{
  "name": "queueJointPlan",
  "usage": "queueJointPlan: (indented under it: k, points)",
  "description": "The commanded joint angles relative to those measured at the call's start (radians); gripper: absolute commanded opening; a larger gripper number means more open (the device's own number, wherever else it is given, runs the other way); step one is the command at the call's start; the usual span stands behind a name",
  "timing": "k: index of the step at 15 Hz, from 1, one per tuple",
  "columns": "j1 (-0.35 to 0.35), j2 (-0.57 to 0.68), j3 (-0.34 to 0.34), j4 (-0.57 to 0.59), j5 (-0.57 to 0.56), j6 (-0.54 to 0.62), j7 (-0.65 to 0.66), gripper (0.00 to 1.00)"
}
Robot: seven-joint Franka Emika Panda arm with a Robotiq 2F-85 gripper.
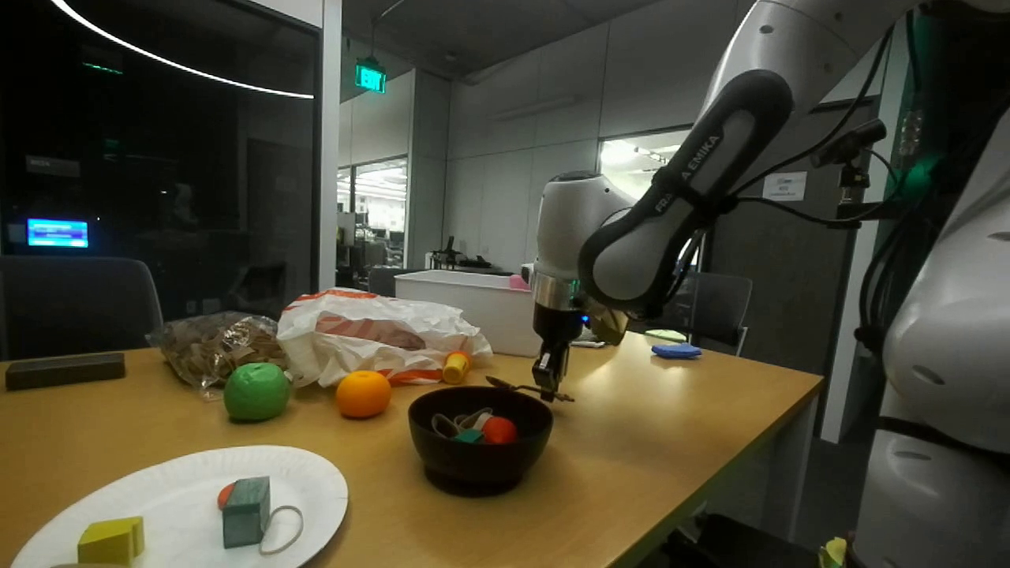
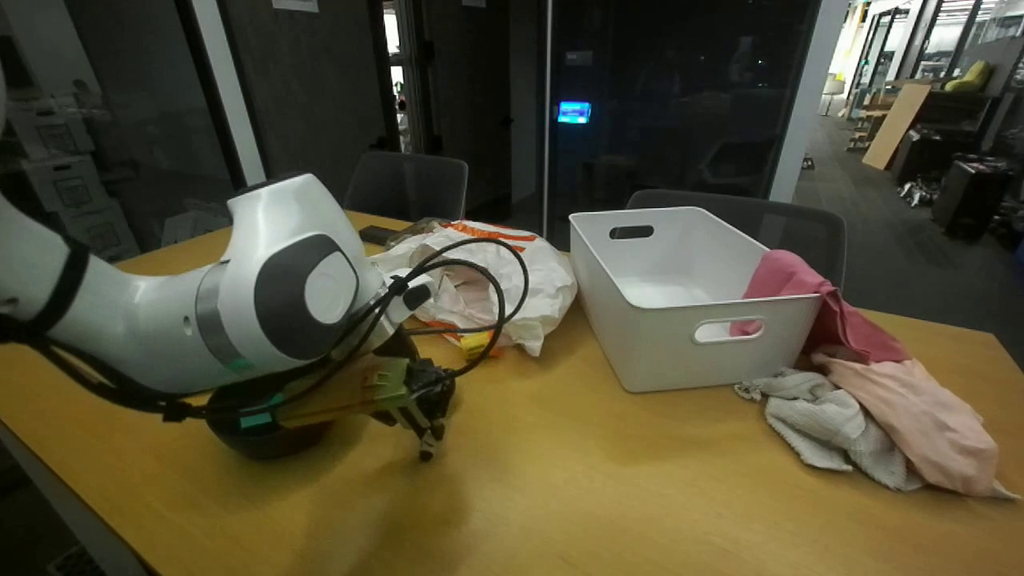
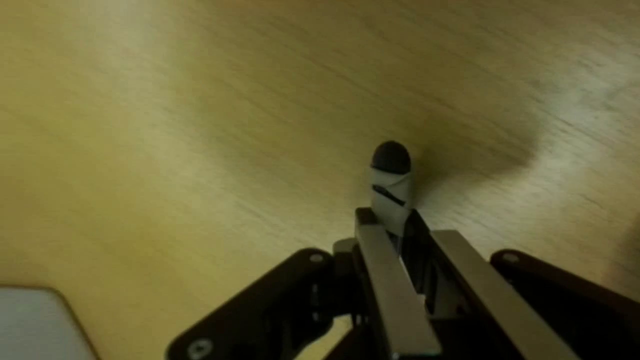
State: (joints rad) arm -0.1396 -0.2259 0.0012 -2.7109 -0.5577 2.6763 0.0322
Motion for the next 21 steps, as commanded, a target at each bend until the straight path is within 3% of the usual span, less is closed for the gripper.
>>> queueJointPlan:
  k: [1,6,10,11,12,13,14,15,18,21]
  points:
    - [-0.066,-0.081,0.057,-0.004,-0.254,0.031,0.152,0.11]
    - [-0.105,-0.167,0.133,-0.005,-0.603,0.013,0.332,0.11]
    - [-0.083,-0.232,0.193,-0.01,-0.752,-0.089,0.338,0.12]
    - [-0.069,-0.246,0.219,-0.011,-0.734,-0.158,0.313,0.12]
    - [0.02,-0.255,0.178,-0.007,-0.718,-0.26,0.29,0.12]
    - [-0.023,-0.271,0.265,-0.005,-0.67,-0.318,0.26,0.12]
    - [0.054,-0.274,0.247,0.003,-0.651,-0.421,0.242,0.11]
    - [0.044,-0.291,0.315,0.007,-0.6,-0.498,0.204,0.11]
    - [0.099,-0.304,0.449,0.036,-0.486,-0.754,0.125,0.11]
    - [0.133,-0.249,0.56,0.109,-0.428,-0.992,0.045,0.11]
